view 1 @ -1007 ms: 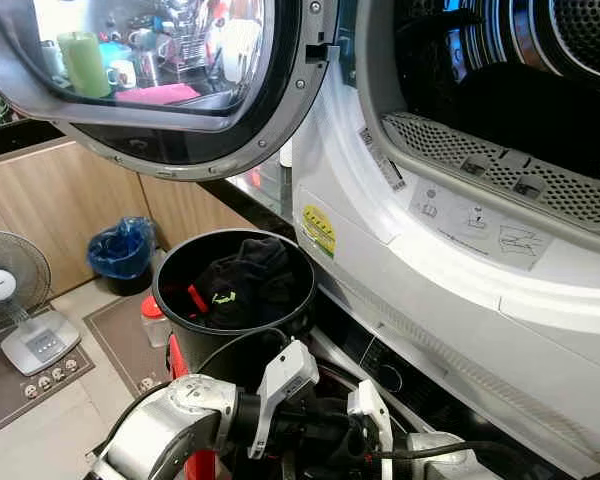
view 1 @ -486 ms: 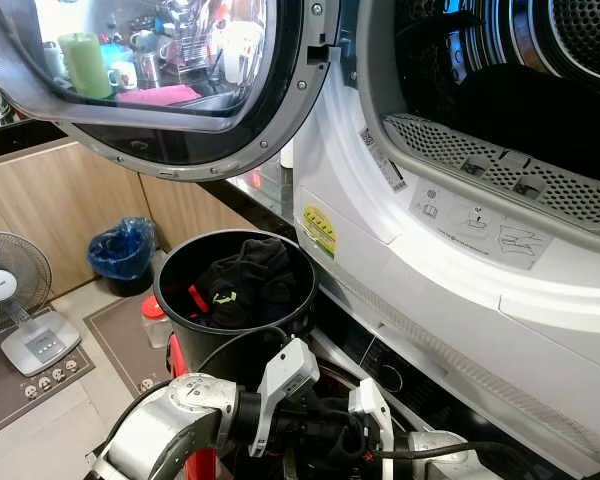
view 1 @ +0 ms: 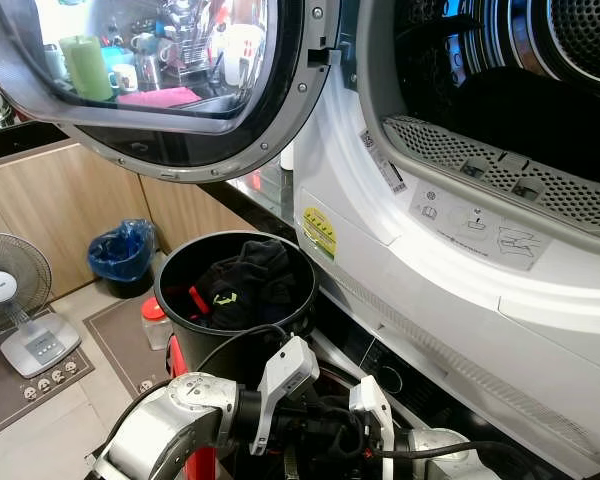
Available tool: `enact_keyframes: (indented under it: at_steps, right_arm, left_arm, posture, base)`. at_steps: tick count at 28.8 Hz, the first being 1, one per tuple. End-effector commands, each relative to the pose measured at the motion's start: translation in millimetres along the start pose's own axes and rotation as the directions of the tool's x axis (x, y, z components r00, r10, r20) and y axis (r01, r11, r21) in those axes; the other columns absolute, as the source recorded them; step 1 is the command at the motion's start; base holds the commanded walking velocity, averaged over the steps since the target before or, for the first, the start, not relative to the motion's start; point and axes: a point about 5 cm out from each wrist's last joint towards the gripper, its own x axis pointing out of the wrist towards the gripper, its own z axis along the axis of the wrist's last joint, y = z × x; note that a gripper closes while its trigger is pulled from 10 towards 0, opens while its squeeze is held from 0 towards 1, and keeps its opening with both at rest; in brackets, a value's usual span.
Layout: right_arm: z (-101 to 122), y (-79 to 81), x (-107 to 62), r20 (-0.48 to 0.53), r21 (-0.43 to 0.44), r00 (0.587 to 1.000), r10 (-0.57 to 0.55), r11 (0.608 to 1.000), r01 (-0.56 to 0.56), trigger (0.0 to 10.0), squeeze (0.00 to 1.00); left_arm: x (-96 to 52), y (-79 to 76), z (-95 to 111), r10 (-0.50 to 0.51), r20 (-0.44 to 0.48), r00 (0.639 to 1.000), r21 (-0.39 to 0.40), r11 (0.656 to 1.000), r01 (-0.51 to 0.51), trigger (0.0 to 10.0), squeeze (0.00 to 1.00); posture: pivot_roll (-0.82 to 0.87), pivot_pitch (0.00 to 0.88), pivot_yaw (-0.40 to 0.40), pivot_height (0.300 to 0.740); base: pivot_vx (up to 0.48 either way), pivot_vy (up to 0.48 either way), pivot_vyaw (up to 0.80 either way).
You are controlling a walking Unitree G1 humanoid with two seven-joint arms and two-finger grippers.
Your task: Clothes washing
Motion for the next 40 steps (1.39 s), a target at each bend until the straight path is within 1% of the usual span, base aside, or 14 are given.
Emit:
enact_keyframes:
  at_steps: [1,13,14,15,17,23,27,30,33,37,40]
  right_arm:
    - [-4,7.0,12.7,-0.024,-0.002,0.998,0.056,0.998,-0.056,0.0,0.00]
    - [-4,6.0,11.6,-0.023,-0.002,0.998,0.053,0.999,-0.053,0.0,0.00]
    - [-3,5.9,11.5,-0.023,-0.003,0.998,0.052,0.999,-0.052,0.0,0.00]
    - [-3,5.6,11.3,-0.022,-0.003,0.998,0.050,0.999,-0.050,0.0,0.00]
    - [-3,4.1,10.5,-0.020,0.000,0.999,0.039,0.999,-0.039,0.0,0.00]
    - [-3,2.1,9.3,-0.020,0.002,0.999,0.027,1.000,-0.027,0.0,0.00]
    - [-4,-0.7,7.4,-0.023,0.003,1.000,0.010,1.000,-0.010,0.0,0.00]
    - [-5,-5.3,4.3,-0.030,0.010,0.999,-0.012,1.000,0.012,0.0,0.00]
    - [-7,-8.5,3.4,-0.040,0.016,0.999,-0.023,1.000,0.024,0.0,0.00]
    - [-8,-10.6,3.4,-0.045,0.020,0.998,-0.031,0.999,0.032,0.0,0.00]
    - [-9,-14.6,2.0,-0.047,0.027,0.998,-0.049,0.998,0.050,0.0,0.00]
  left_arm:
    - [10.0,-5.0,15,-0.036,0.067,0.997,0.069,0.997,0.032,10.0,0.00]
    - [9.0,-3.5,14,-0.025,0.059,0.998,0.095,0.995,0.019,10.0,0.00]
    - [8.5,-2.2,14,-0.010,0.060,0.998,0.097,0.995,0.004,10.0,0.91]
    - [7.9,-0.6,14,0.008,0.061,0.998,0.095,0.995,-0.013,10.0,1.00]
    - [5.2,1.8,13,0.032,0.058,0.998,0.095,0.995,-0.038,10.0,1.00]
    - [-2.7,0.7,13,0.054,0.072,0.996,0.077,0.995,-0.060,10.0,1.00]
    - [-10.4,-6.9,15,0.045,0.084,0.995,0.063,0.997,-0.051,10.0,1.00]
    - [-23.0,-19.5,13,0.025,0.064,0.998,0.050,0.998,-0.029,10.0,1.00]
    - [-31.1,-28.2,11,0.013,0.049,0.999,0.042,0.999,-0.015,10.0,1.00]
    - [-36.0,-32.2,11,0.020,0.041,0.999,0.040,0.999,-0.022,10.0,1.00]
    - [-44.3,-36.5,11,0.056,0.024,0.998,0.031,0.998,-0.056,10.0,1.00]
  posture:
    - [0.08,0.020,-0.019,0.740]
    - [0.08,0.023,-0.017,0.740]
    - [0.08,0.028,-0.016,0.740]
    - [0.08,0.030,-0.016,0.740]
    - [0.08,0.037,-0.015,0.740]
    - [0.08,0.046,-0.008,0.740]
    - [0.09,0.054,-0.005,0.740]
    - [0.10,0.064,-0.001,0.740]
    - [0.10,0.065,-0.001,0.740]
    - [0.11,0.070,0.003,0.740]
    - [0.12,0.073,0.007,0.740]
  base:
    - [0.000,0.000,0.00]
    - [0.000,0.000,0.00]
    - [0.000,0.000,0.00]
    - [0.000,0.000,0.00]
    - [0.000,0.000,0.00]
    - [0.000,0.000,0.00]
    - [0.000,0.000,0.00]
    - [0.000,0.000,0.00]
    - [0.000,0.000,0.00]
    - [0.000,0.000,0.00]
    - [0.000,0.000,0.00]
